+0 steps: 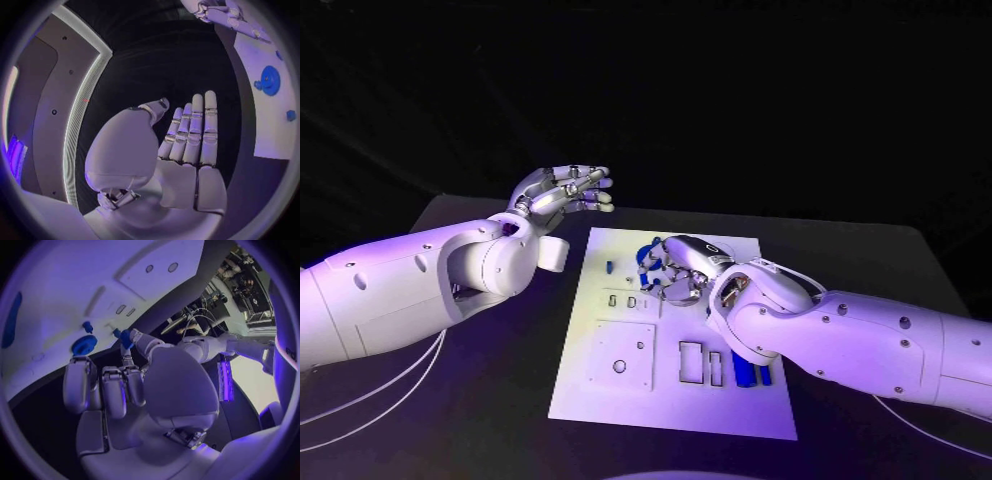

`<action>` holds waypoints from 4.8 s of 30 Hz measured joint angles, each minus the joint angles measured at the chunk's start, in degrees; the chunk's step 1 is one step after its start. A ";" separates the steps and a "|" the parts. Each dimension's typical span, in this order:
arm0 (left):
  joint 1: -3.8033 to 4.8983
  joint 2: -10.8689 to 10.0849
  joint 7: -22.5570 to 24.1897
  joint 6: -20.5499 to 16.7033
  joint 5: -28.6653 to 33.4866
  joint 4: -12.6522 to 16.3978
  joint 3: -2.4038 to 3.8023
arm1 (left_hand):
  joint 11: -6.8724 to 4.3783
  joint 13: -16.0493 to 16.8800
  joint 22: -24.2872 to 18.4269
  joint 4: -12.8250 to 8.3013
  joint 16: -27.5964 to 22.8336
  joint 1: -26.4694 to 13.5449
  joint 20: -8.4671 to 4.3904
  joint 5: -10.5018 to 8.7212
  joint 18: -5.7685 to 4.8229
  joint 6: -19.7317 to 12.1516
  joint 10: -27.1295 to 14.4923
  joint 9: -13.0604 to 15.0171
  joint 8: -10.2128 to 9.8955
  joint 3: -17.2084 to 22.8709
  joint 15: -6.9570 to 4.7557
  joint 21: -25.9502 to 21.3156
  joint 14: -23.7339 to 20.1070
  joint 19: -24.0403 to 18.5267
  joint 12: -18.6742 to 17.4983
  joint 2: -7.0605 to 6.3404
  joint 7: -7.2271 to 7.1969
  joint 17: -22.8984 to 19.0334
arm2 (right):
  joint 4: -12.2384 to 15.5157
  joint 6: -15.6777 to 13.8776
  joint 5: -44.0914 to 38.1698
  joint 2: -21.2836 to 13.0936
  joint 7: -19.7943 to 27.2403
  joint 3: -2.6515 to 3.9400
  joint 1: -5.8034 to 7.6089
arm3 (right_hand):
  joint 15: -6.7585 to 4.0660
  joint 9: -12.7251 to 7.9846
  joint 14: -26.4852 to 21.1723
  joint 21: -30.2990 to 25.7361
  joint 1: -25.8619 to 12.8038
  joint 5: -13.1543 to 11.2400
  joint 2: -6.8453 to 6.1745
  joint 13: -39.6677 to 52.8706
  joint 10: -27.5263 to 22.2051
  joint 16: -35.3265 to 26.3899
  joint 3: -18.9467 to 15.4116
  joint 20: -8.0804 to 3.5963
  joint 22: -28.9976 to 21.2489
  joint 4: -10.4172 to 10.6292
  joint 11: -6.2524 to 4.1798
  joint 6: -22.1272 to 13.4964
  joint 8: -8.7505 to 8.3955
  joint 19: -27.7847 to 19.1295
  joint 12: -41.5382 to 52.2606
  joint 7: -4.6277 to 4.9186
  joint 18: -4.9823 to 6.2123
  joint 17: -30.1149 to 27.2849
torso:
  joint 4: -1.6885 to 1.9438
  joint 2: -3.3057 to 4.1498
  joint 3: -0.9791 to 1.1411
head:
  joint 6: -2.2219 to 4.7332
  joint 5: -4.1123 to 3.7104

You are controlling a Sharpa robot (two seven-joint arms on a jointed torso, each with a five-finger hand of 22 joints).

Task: Assemble the parts on the task board

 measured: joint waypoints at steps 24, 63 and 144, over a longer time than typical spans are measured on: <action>0.01 0.42 -0.19 0.06 0.05 0.07 -0.01 | 0.00 -0.01 0.05 0.00 0.00 -0.23 0.00 0.00 0.00 0.00 0.00 -0.01 0.00 0.00 0.00 0.00 0.00 0.00 0.00 -0.23 0.00 0.05 | -1.37 1.64 -6.25 2.94 -4.64 -0.01 -3.03 | -0.20 0.05 0.21 -0.24 -0.66 -0.11 -0.71 -0.01 0.00 0.00 -0.01 0.00 -0.02 0.00 0.00 0.09 0.49 0.00 0.00 -0.11 0.00 -0.01 | 0.01 0.15 0.09 | -1.21 2.55; 0.01 0.56 -0.45 0.35 0.08 0.01 -0.01 | 0.00 0.03 0.08 0.00 0.00 -0.22 -0.21 0.00 0.00 0.00 0.00 0.03 0.00 0.00 0.20 0.00 -0.20 -0.20 0.00 -0.23 0.00 0.11 | -3.35 0.58 -8.50 3.87 -4.90 0.05 -4.32 | -0.19 0.57 0.21 -0.49 -2.17 -0.22 -1.74 0.02 0.00 0.00 0.15 0.00 0.00 -0.16 0.01 -0.02 0.26 -0.01 -0.24 -0.20 0.00 -0.02 | -0.07 0.15 0.16 | -1.72 2.57; 0.43 0.76 -26.27 7.48 -28.96 -1.44 0.03 | -8.73 54.04 40.91 8.30 60.22 -9.82 -7.86 0.33 -2.22 1.34 12.01 17.18 25.01 -4.81 -8.33 41.62 26.59 18.61 65.64 1.08 -6.26 48.15 | 11.52 -5.41 23.53 -18.36 2.70 0.79 7.75 | 1.26 -0.85 -0.01 -9.99 4.06 0.16 -1.45 0.03 -4.34 -2.33 -20.79 1.64 -5.20 11.33 2.05 -8.51 -1.83 -4.95 -5.48 1.96 0.90 0.00 | -0.58 -2.30 1.07 | -1.69 2.66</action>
